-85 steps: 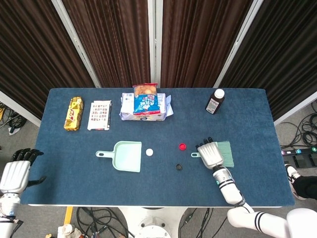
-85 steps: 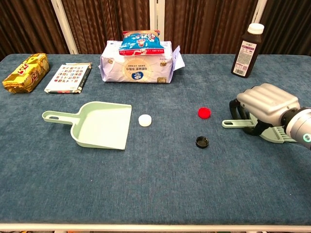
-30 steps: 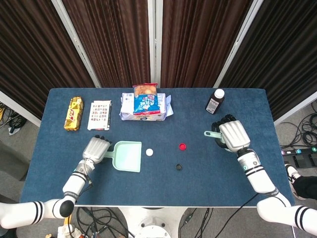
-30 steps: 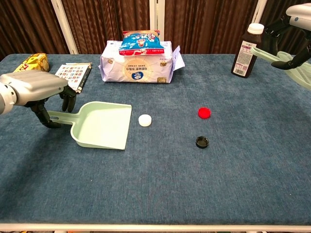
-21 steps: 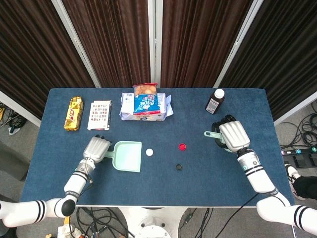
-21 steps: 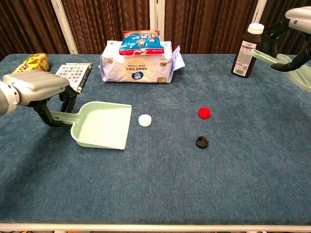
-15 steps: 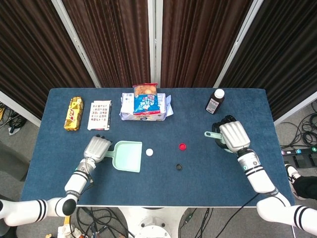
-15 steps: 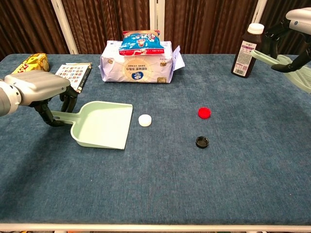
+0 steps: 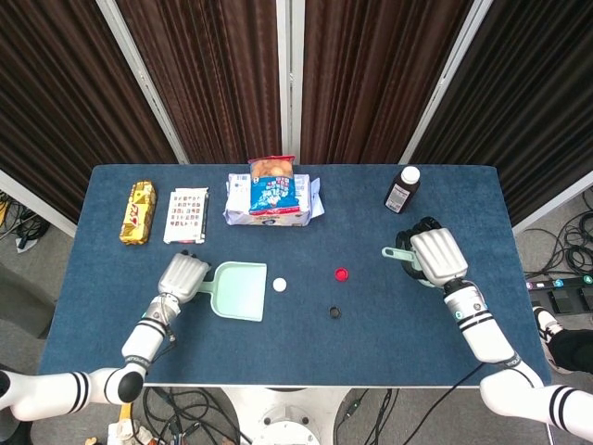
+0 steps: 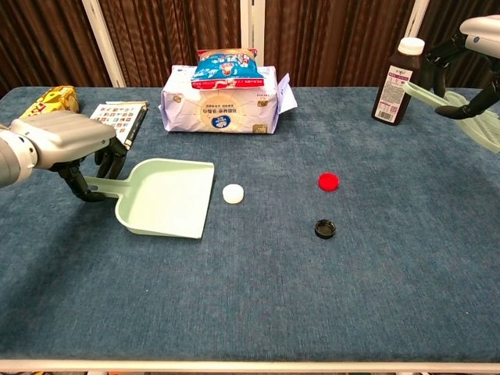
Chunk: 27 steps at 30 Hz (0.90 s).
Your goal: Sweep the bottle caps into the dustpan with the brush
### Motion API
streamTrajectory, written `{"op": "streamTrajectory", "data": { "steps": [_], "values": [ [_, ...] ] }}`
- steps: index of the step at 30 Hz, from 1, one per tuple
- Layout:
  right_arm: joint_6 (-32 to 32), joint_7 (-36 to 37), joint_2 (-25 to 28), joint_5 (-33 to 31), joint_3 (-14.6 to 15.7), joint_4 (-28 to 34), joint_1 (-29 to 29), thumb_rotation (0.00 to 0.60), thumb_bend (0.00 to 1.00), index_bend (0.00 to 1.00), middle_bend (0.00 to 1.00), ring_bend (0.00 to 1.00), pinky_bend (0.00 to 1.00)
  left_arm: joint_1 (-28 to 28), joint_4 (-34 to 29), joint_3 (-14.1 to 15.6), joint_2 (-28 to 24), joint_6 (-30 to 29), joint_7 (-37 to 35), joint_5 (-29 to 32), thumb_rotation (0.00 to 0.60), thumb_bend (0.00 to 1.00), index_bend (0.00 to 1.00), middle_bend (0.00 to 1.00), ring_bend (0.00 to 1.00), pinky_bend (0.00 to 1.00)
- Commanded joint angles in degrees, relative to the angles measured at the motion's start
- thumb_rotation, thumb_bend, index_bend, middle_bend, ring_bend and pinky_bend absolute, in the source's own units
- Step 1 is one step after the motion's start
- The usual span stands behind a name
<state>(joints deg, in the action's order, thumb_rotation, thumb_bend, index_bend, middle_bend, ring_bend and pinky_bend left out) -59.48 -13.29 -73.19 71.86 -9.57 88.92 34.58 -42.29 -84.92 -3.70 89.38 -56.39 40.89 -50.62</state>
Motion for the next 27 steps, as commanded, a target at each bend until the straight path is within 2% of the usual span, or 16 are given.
{"op": "streamTrajectory", "data": {
  "steps": [1,7,14,21,27],
  "values": [
    [-0.1,0.6,0.0,0.2,0.1,0.0,-0.1,0.600,0.53,0.69,0.65,0.32,0.20,-0.2,-0.2,0.1,-0.2,-0.1,0.0,-0.4,0.600,0.34,0.61,0.58,0.41,0.31],
    [1.1,3.8,-0.3,1.6,0.6,-0.6,0.1,0.600,0.54,0.69,0.65,0.32,0.20,-0.8,-2.2,0.3,-2.3,1.1,-0.3,-1.0,0.600,0.36,0.61,0.58,0.41,0.31],
    [4.1,12.9,-1.6,8.4,1.7,-3.6,2.7,0.600,0.55,0.69,0.65,0.32,0.21,-3.2,-4.4,0.2,-6.4,6.2,-1.4,0.3,0.600,0.37,0.60,0.58,0.41,0.30],
    [5.7,27.9,-7.0,18.2,3.5,-13.6,7.8,0.600,0.59,0.71,0.65,0.32,0.25,-6.6,-4.9,0.0,-8.0,9.9,-0.4,5.1,0.600,0.38,0.60,0.58,0.41,0.30],
    [4.9,35.7,-11.9,21.8,4.9,-21.2,10.4,0.600,0.60,0.71,0.65,0.32,0.25,-10.8,-5.5,0.3,-9.0,13.5,1.0,12.3,0.600,0.38,0.60,0.58,0.41,0.30]
  ]
}}
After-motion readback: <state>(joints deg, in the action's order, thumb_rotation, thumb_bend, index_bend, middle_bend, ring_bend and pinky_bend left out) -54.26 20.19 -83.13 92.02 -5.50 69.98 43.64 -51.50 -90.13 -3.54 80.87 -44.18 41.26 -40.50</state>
